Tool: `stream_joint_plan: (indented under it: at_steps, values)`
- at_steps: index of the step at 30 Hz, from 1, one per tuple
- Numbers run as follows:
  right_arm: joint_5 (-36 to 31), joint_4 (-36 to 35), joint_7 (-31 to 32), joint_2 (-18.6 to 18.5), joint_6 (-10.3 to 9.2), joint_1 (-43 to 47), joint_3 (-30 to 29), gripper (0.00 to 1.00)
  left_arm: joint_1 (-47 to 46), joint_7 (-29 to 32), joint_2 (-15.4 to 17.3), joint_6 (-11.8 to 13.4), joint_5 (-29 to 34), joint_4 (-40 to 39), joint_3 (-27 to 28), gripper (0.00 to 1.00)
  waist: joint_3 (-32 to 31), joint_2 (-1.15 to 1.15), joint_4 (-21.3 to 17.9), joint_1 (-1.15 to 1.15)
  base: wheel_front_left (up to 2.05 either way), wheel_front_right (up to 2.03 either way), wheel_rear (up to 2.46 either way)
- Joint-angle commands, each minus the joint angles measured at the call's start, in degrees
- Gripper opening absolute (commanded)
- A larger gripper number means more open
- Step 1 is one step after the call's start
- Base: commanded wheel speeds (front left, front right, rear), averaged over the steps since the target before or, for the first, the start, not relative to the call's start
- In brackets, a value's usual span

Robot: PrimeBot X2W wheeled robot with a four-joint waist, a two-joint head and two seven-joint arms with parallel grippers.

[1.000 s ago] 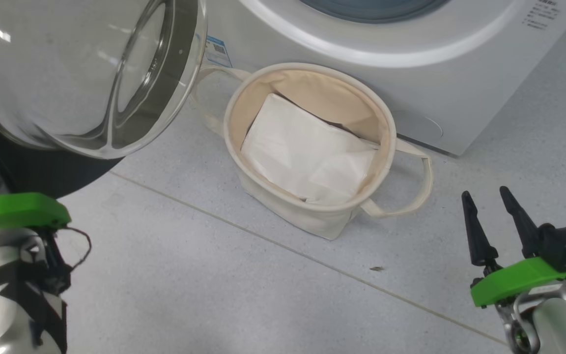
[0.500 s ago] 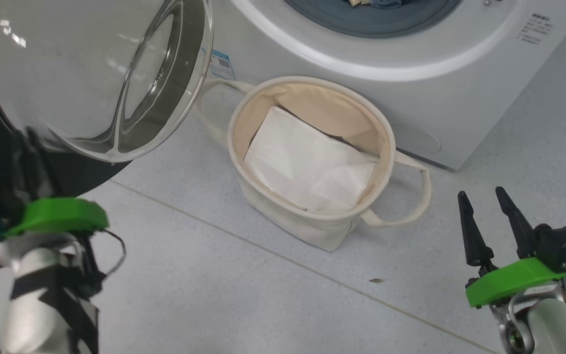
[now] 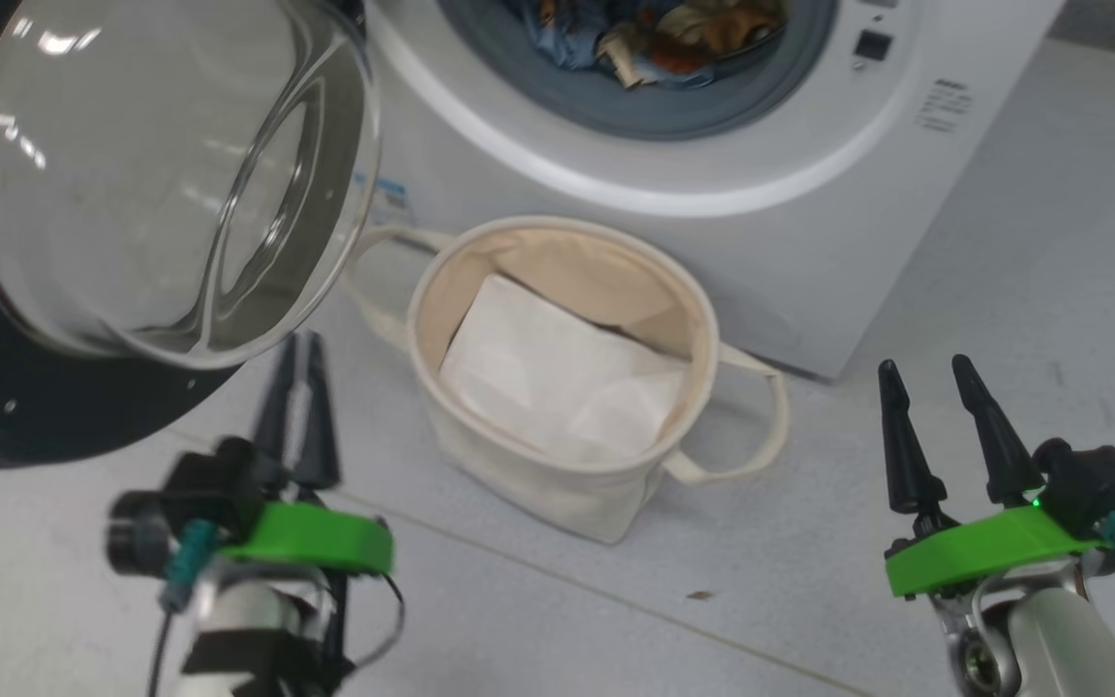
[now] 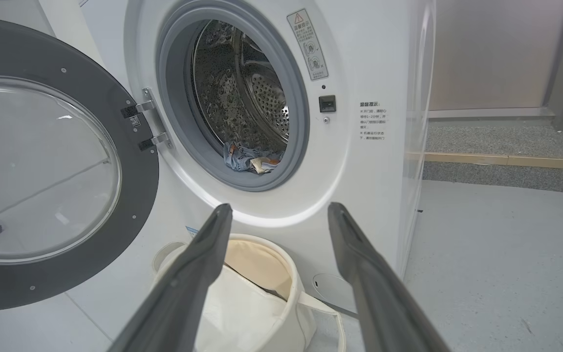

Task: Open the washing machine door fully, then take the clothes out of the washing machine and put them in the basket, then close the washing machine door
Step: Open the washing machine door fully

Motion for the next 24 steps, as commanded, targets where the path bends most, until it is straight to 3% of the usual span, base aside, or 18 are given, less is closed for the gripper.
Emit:
stream_joint_plan:
  at_steps: [1, 12, 13, 14, 15, 19, 24]
  values:
    - [0.4, -2.5, -0.7, 0.5, 0.06, 0.0, 1.0, 1.00, -0.3, 0.2, 0.8, 0.4, -0.7, -2.7, 0.3, 0.17, -1.7, 0.00, -1.6, 0.00, 0.00, 0.00, 0.00]
    - [1.1, -8.0, -0.7, 3.1, 0.06, 2.6, 1.9, 1.00, 4.7, 0.2, 0.8, -0.6, -2.1, -6.9, -8.5, 0.17, -3.8, 0.00, -6.9, 0.00, 0.00, 0.00, 0.00]
    - [1.0, -8.4, -0.7, 3.2, 0.06, 3.0, 1.8, 1.00, 5.1, 0.2, 0.8, -1.0, -2.5, -6.8, -9.1, 0.24, -3.9, 0.00, -7.2, 0.00, 0.00, 0.00, 0.00]
    - [0.8, -8.7, -0.7, 3.4, 0.06, 3.4, 1.7, 1.00, 5.7, 0.2, 0.8, -0.8, -3.5, -6.3, -9.3, 0.54, -4.0, 0.00, -7.6, 0.00, 0.00, 0.00, 0.00]
    - [0.6, -8.9, -0.7, 3.5, 0.06, 3.8, 1.8, 1.00, 5.9, 0.2, 0.8, -0.5, -3.9, -6.0, -9.3, 1.00, -3.9, 0.00, -8.0, 0.00, 0.00, 0.00, 0.00]
    - [-0.2, -8.8, -0.7, 3.8, 0.06, 4.8, 1.1, 1.00, 6.4, 0.2, 0.8, 0.7, -3.5, -6.0, -9.2, 1.00, -4.0, 0.00, -9.3, 0.00, 0.00, 0.00, 0.00]
    - [-0.4, -8.1, -0.7, 4.0, 0.06, 5.4, 0.8, 1.00, 7.4, 0.2, 0.8, 0.1, -2.2, -6.3, -9.0, 1.00, -4.0, 0.00, -10.2, 0.00, 0.00, 0.00, 0.00]
